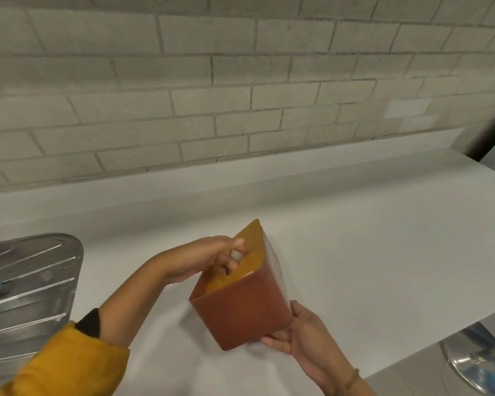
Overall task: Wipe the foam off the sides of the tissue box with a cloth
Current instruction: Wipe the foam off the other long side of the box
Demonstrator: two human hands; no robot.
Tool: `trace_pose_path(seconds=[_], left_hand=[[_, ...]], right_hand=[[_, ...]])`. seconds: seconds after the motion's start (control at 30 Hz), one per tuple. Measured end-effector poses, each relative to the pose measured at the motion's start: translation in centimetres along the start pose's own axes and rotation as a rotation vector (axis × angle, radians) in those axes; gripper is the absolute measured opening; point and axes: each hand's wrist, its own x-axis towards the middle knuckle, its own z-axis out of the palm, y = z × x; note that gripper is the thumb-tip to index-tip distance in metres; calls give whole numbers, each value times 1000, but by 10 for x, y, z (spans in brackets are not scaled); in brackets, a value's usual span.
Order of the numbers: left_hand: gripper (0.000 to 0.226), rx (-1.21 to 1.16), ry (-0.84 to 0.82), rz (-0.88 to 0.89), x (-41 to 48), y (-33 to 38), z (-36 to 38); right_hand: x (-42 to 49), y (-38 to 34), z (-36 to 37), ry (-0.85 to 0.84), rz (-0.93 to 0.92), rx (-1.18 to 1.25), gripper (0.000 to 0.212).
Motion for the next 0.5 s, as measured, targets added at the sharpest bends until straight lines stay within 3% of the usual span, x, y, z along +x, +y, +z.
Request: trace_pose_path(seconds=[0.1,0.37,0.5], left_hand=[[64,136,12,-72,2,7,1],[47,128,56,-163,3,-3,-7],[46,52,31,-124,4,-16,-11]], right_hand=[[-1,3,3,-28,-17,-59,27],[1,9,18,-119,19,-87,40],[6,19,21,-109,77,-41,31]])
